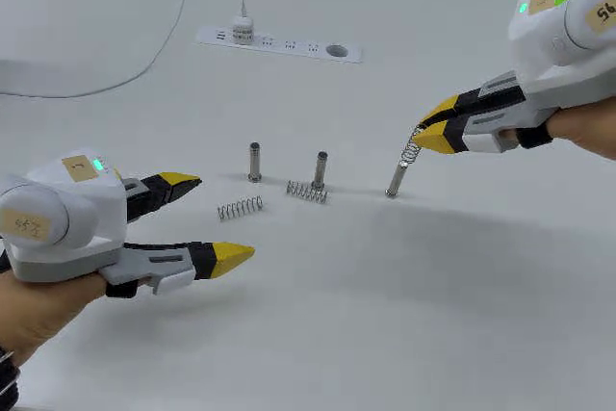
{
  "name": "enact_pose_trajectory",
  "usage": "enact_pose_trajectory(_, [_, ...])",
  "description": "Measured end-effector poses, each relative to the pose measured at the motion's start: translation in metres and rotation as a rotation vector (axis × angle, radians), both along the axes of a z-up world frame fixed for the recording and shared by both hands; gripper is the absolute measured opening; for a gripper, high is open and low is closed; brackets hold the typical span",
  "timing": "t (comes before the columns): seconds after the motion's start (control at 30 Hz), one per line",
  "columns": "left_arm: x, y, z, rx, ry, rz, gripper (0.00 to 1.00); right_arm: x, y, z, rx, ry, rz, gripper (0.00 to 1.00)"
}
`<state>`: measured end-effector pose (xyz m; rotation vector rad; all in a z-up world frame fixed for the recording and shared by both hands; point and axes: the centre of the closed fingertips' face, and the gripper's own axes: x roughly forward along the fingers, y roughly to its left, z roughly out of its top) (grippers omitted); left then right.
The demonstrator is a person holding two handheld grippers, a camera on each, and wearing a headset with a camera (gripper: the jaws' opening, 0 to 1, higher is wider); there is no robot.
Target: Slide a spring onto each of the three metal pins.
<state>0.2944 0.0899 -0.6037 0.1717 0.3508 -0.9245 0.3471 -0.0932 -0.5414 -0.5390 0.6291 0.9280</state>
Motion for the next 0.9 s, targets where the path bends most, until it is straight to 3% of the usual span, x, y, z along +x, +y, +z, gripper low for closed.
enact_pose_trajectory(0.27, [0.001,0.003,0.0,-0.001,0.002,0.006,0.67,0.009,-0.006,-0.015,0.005,0.03,-0.024,0.11])
enact_pose_trajectory(0.67, [0.002,0.006,-0.001,0.001,0.007,0.013,0.66,0.013,-0.005,-0.022,0.014,0.045,-0.03,0.11])
enact_pose_trajectory(0.9, [0.002,0.006,-0.001,0.003,0.008,0.013,0.66,0.015,-0.004,-0.034,0.002,0.058,-0.032,0.11])
